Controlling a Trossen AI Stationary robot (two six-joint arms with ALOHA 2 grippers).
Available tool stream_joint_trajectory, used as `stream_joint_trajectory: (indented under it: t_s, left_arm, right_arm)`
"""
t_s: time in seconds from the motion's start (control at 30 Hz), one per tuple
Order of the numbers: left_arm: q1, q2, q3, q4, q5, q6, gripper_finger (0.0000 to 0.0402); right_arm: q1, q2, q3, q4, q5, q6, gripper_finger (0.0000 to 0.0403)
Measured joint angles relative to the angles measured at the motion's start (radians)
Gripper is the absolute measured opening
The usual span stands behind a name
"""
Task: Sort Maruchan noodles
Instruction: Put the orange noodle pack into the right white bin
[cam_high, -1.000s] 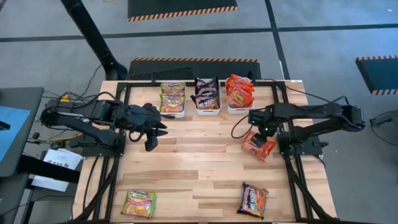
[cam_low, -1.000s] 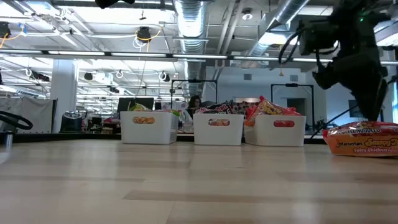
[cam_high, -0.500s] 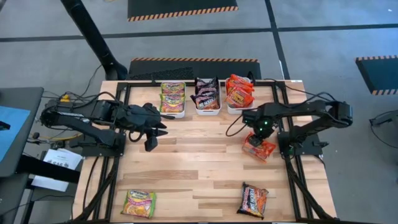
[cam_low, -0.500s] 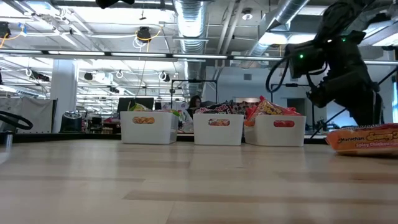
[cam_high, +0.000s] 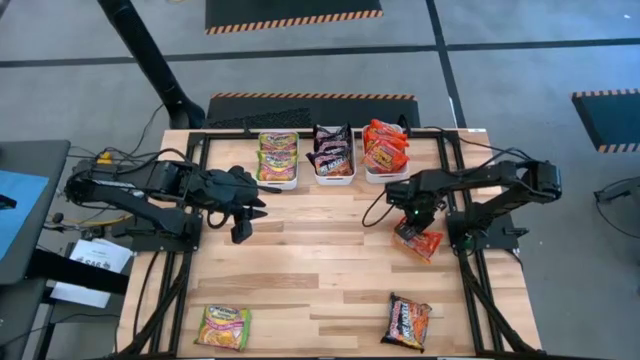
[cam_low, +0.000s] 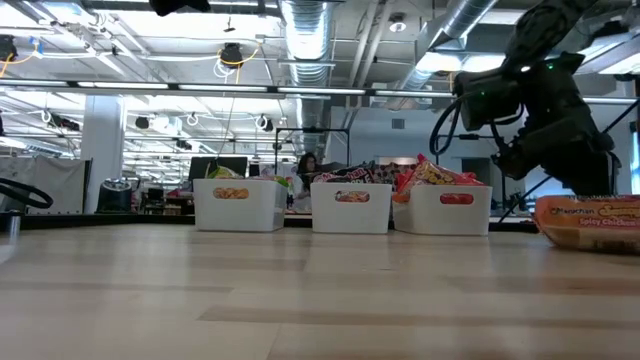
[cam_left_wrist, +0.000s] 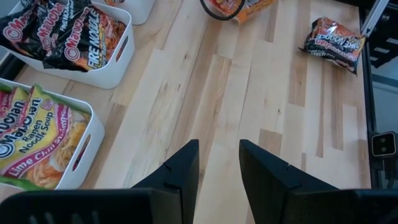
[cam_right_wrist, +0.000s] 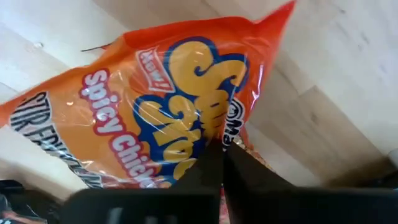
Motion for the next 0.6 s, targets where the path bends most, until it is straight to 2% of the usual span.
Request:
stream_joint_trajectory:
  t_s: [0.27,0.6]
  left_arm:
    - [0.000,0.000,0.000,-0.002,-0.005,0.000,0.0100]
    - [0.000,0.000,0.000,-0.003,-0.008,0.001,0.0100]
  right_arm:
    - [0.046,0.001,0.066,-0.051,-0.006,0.035,0.0006]
    - [0.162,0.001,0.265,-0.170,0.186,0.089,0.0004]
